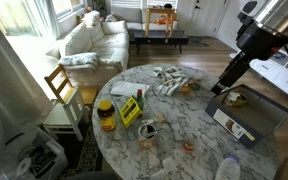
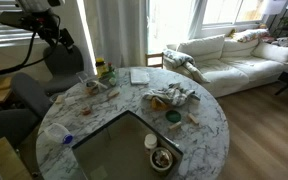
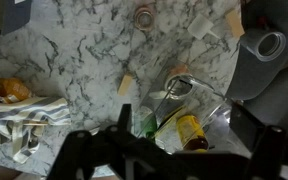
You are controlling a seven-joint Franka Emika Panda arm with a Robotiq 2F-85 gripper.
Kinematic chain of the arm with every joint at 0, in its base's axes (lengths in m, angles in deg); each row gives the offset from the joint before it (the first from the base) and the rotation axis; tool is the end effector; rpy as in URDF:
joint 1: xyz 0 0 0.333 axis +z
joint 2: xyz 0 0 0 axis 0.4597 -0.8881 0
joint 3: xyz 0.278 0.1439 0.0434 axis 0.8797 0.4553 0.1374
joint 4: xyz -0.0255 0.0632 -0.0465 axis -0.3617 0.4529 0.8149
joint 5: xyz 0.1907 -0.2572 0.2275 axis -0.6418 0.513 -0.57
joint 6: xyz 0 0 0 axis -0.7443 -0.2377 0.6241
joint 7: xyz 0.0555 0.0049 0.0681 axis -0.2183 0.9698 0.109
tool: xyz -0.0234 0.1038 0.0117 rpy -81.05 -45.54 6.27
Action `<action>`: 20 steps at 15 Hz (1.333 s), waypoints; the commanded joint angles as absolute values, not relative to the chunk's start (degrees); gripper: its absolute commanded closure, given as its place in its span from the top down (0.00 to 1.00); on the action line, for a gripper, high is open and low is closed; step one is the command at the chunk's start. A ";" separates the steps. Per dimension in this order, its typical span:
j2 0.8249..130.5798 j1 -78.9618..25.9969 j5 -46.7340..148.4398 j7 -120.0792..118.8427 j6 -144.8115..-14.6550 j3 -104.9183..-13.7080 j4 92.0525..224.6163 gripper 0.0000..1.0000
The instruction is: Turn the clear small jar with the red lid the right way up on the table, pick up the wooden block and put it on the clear small jar with a red lid
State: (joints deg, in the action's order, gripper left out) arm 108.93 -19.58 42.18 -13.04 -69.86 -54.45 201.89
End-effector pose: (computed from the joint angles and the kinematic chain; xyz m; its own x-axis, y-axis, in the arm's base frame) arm 0.4286 0.0700 0.5241 0.9354 0.2232 0.2743 0.2458 -0.9680 -0.0505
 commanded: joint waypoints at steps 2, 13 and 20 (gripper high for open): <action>108.91 -19.96 42.00 -13.16 -69.75 -54.11 201.79 1.00; 107.50 -20.25 40.86 -12.87 -69.48 -55.00 201.56 1.00; 88.69 -23.49 30.90 -10.10 -83.92 -59.36 203.67 1.00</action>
